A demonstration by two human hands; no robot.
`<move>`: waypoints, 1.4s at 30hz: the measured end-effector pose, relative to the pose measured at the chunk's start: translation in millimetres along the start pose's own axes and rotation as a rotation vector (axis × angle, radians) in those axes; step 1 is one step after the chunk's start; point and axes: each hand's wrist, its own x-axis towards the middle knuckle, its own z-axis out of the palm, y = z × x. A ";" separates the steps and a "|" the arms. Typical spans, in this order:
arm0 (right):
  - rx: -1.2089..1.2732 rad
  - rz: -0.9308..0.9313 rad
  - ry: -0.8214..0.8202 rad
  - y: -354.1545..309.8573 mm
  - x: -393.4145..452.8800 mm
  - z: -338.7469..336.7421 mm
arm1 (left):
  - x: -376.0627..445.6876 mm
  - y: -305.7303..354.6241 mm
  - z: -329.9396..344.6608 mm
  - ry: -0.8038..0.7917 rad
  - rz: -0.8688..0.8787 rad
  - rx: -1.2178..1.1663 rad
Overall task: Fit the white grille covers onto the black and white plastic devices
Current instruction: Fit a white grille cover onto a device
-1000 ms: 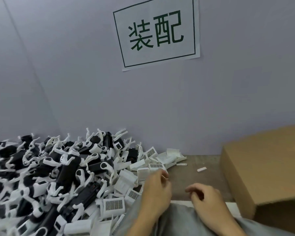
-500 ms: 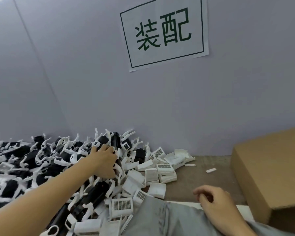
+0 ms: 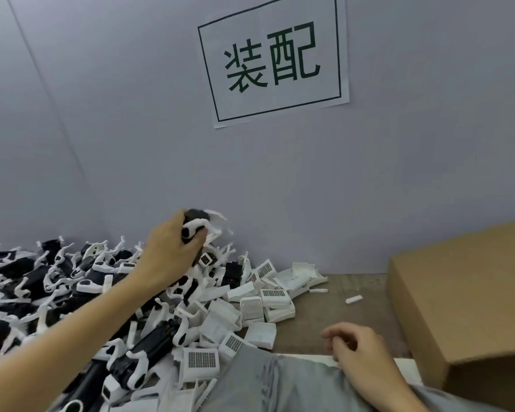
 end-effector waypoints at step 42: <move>0.028 -0.318 0.097 -3.6 -2.5 9.7 | -107.3 90.3 173.6 -0.176 -0.580 -1.243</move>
